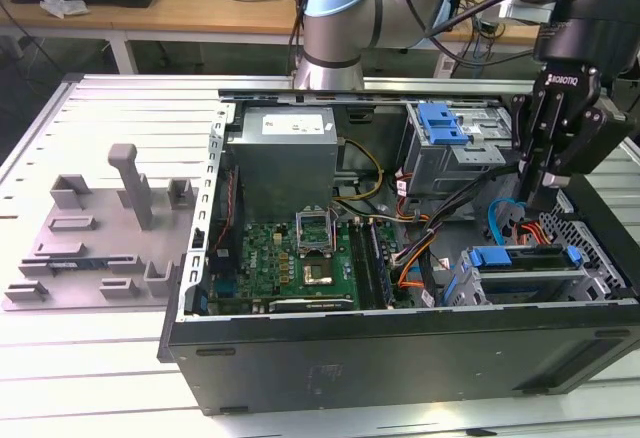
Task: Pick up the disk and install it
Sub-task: 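Insert the second disk wire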
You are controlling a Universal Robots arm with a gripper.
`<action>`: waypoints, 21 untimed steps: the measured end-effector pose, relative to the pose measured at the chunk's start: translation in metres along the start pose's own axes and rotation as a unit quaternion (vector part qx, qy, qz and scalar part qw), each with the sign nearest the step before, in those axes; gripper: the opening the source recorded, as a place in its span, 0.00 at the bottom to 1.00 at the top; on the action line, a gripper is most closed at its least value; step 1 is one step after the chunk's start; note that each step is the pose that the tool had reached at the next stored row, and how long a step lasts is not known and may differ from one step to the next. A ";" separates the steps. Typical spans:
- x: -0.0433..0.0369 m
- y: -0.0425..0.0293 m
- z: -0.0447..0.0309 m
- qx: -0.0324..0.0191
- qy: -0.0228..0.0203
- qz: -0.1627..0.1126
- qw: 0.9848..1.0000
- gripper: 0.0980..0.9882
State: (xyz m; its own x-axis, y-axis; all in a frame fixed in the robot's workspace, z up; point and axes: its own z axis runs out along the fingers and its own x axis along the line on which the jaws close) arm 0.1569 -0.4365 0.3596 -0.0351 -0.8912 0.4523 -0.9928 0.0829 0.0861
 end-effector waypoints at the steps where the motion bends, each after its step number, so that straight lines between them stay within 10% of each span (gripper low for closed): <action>1: -0.0002 -0.0003 0.0003 0.000 0.000 0.000 1.000 0.23; 17: -0.0041 -0.0023 0.0017 0.001 0.000 0.001 1.000 0.22; 21: -0.0046 -0.0024 0.0024 0.002 0.000 0.002 1.000 0.07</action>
State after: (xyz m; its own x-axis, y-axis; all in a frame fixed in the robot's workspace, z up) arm 0.1591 -0.4337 0.3552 -0.0390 -0.8908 0.4528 -0.9932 0.0845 0.0807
